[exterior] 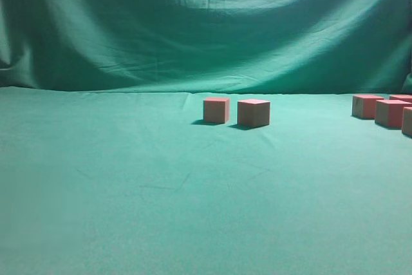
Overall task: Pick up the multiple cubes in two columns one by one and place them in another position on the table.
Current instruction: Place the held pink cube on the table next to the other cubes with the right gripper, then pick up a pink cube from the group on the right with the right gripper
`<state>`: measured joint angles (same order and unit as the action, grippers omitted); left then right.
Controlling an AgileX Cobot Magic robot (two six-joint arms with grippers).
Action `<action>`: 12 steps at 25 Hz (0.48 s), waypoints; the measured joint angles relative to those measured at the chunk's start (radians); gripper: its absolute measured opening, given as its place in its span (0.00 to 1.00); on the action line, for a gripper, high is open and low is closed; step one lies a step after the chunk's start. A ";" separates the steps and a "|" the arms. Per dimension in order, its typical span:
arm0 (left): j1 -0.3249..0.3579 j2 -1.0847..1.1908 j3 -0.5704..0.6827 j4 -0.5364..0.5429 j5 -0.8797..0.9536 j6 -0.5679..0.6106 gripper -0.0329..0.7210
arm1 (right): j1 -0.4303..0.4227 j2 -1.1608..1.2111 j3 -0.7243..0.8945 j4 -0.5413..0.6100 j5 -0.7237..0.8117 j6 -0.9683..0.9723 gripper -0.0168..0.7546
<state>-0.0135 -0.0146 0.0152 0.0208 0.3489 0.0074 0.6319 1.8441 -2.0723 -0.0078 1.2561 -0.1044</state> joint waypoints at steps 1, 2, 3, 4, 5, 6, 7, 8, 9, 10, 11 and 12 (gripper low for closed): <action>0.000 0.000 0.000 0.000 0.000 0.000 0.04 | 0.000 -0.029 0.000 0.000 0.000 0.024 0.72; 0.000 0.000 0.000 0.000 0.000 0.000 0.04 | 0.000 -0.059 0.000 -0.002 0.003 0.034 0.72; 0.000 0.000 0.000 0.000 0.000 0.000 0.04 | 0.000 -0.088 0.000 -0.004 0.004 0.044 0.72; 0.000 0.000 0.000 0.000 0.000 0.000 0.04 | 0.000 -0.115 0.007 -0.008 0.004 0.051 0.72; 0.000 0.000 0.000 0.000 0.000 0.000 0.04 | 0.000 -0.149 0.018 -0.013 0.004 0.055 0.72; 0.000 0.000 0.000 0.000 0.000 0.000 0.04 | 0.000 -0.186 0.041 -0.018 0.004 0.061 0.72; 0.000 0.000 0.000 0.000 0.000 0.000 0.04 | 0.000 -0.226 0.075 -0.035 0.004 0.081 0.72; 0.000 0.000 0.000 0.000 0.000 0.000 0.04 | 0.000 -0.259 0.111 -0.056 0.005 0.103 0.72; 0.000 0.000 0.000 0.000 0.000 0.000 0.04 | 0.000 -0.301 0.162 -0.083 0.005 0.125 0.72; 0.000 0.000 0.000 0.000 0.000 0.000 0.04 | 0.000 -0.343 0.221 -0.106 0.007 0.148 0.72; 0.000 0.000 0.000 0.000 0.000 0.000 0.04 | 0.000 -0.384 0.285 -0.131 0.007 0.173 0.72; 0.000 0.000 0.000 0.000 0.000 0.000 0.04 | 0.000 -0.418 0.341 -0.153 0.007 0.193 0.72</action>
<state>-0.0135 -0.0146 0.0152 0.0208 0.3489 0.0074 0.6319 1.4265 -1.7311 -0.1606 1.2634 0.0886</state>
